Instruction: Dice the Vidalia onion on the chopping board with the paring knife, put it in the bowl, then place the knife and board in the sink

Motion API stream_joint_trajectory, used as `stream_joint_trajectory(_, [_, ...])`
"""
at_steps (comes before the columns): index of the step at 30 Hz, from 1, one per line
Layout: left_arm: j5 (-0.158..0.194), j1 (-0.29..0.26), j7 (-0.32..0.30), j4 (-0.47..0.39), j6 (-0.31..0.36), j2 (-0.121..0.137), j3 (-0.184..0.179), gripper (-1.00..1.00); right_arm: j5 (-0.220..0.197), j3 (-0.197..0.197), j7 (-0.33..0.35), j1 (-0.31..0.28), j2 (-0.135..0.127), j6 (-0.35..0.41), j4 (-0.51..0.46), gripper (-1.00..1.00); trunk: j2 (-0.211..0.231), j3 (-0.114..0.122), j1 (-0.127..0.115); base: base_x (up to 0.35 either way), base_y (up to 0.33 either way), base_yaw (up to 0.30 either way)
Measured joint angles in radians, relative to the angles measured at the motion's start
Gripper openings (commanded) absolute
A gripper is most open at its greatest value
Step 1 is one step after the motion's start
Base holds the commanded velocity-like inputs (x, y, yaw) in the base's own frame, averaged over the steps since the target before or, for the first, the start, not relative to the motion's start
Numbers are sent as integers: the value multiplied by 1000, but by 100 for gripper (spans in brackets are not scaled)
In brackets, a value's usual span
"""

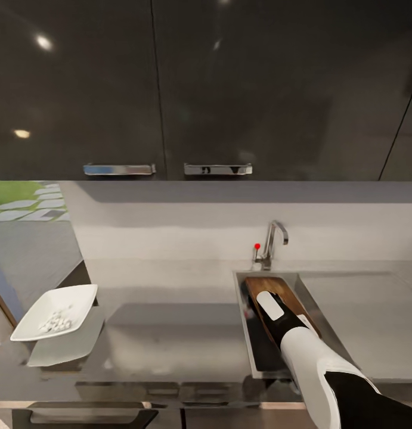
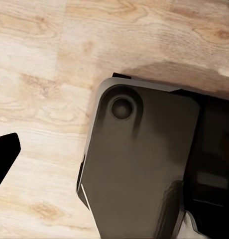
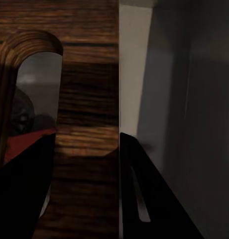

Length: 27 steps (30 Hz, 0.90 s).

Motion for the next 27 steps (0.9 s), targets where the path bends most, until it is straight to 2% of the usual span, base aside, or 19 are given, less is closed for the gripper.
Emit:
stream_joint_trajectory(7, [0, 0, 0, 0, 1, 0, 0, 100, 0, 0, 0, 0, 0, 0, 0, -100, 0, -11, 0, 112, -43, 0])
stream_joint_trajectory(27, [0, 0, 0, 2, 1, 0, 0, 100, 1, -1, 34, 0, 1, 0, 41, -100, 0, -43, 0, 3, 0, 0])
